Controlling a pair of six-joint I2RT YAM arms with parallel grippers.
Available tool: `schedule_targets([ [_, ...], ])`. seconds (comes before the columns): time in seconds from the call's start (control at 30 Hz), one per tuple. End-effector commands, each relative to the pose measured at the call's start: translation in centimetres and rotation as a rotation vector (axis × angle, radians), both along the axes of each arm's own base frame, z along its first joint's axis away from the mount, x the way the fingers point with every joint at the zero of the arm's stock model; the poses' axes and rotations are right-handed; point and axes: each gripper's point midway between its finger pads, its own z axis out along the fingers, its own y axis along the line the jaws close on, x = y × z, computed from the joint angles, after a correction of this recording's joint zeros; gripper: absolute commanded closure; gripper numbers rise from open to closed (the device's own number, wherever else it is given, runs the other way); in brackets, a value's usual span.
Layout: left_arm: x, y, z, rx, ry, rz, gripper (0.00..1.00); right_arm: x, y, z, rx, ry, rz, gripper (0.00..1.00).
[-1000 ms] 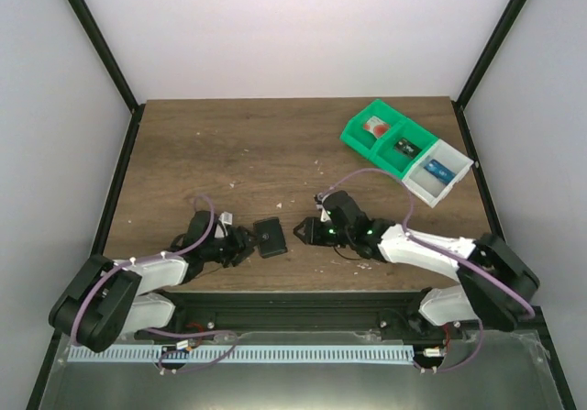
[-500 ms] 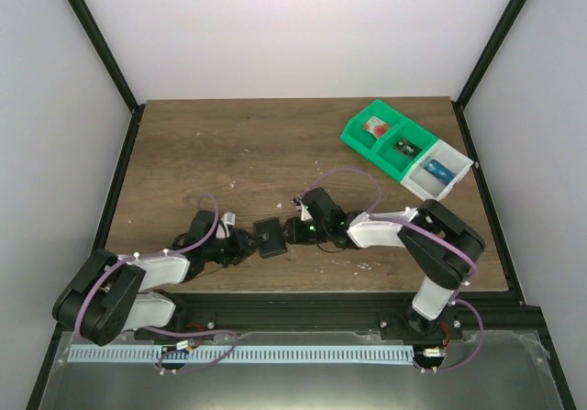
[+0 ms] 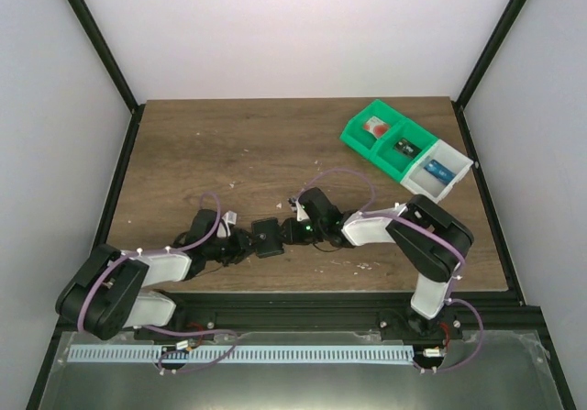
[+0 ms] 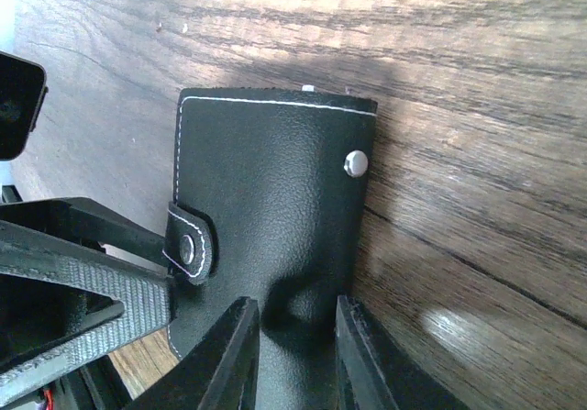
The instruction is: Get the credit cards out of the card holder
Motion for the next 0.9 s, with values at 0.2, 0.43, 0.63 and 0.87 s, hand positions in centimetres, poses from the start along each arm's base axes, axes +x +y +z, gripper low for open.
schedule_targets([
  [0.2,0.1,0.1,-1.0,0.023,0.014,-0.007,0.71,0.0,1.0,-0.1,0.023,0.006,0.02,0.68],
  [0.43,-0.2,-0.2,-1.2,0.022,0.016,-0.027,0.74,-0.1,1.1,0.3,0.041,-0.001,0.031,0.85],
  [0.63,-0.4,-0.4,-1.4,0.033,0.015,-0.04,0.74,-0.6,1.0,1.0,0.067,-0.006,0.042,1.0],
  [0.87,-0.2,-1.9,0.1,0.057,-0.024,-0.111,0.53,-0.4,-0.4,2.8,0.059,-0.065,-0.004,1.0],
])
